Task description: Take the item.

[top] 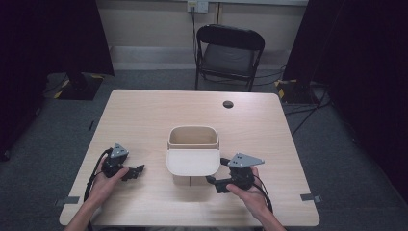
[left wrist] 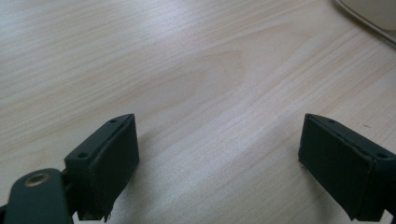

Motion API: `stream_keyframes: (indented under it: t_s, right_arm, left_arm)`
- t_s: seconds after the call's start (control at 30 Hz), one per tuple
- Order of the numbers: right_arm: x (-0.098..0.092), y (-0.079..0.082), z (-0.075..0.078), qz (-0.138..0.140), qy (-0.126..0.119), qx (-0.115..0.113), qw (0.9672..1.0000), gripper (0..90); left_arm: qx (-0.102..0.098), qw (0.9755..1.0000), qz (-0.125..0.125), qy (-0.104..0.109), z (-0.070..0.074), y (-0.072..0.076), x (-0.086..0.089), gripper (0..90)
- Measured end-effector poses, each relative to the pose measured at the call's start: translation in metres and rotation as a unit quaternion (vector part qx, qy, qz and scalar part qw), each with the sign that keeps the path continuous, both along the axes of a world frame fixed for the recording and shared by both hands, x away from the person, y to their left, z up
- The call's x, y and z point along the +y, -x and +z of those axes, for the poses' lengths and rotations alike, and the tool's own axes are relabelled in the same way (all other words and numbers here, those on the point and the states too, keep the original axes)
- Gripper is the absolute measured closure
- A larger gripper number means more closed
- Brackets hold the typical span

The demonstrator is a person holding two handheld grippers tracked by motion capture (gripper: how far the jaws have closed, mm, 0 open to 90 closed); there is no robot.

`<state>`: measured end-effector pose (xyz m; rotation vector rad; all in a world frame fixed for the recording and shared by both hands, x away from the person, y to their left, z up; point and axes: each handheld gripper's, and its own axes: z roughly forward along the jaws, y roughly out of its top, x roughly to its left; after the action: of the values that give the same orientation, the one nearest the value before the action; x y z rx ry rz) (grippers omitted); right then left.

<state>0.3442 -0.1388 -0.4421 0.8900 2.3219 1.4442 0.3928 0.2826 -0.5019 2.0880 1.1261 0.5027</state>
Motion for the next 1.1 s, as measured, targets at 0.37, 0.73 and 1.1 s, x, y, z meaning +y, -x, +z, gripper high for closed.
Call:
stream_keyframes:
  t_s: [0.37,0.73,1.1]
  right_arm:
    - [-0.001,0.0,0.005,0.002,-0.008,-0.006,0.9999,17.4]
    - [0.001,-0.001,0.009,0.002,-0.011,-0.01,0.9999,17.5]
    - [0.002,-0.001,0.012,0.0,-0.017,-0.014,0.9998,17.0]
  left_arm:
    - [0.001,1.0,0.001,0.002,0.0,0.0,0.0,11.7]
    - [0.0,1.0,0.0,0.0,0.0,0.0,0.0,11.7]
    - [0.0,1.0,0.001,0.001,0.0,0.0,0.0,11.7]
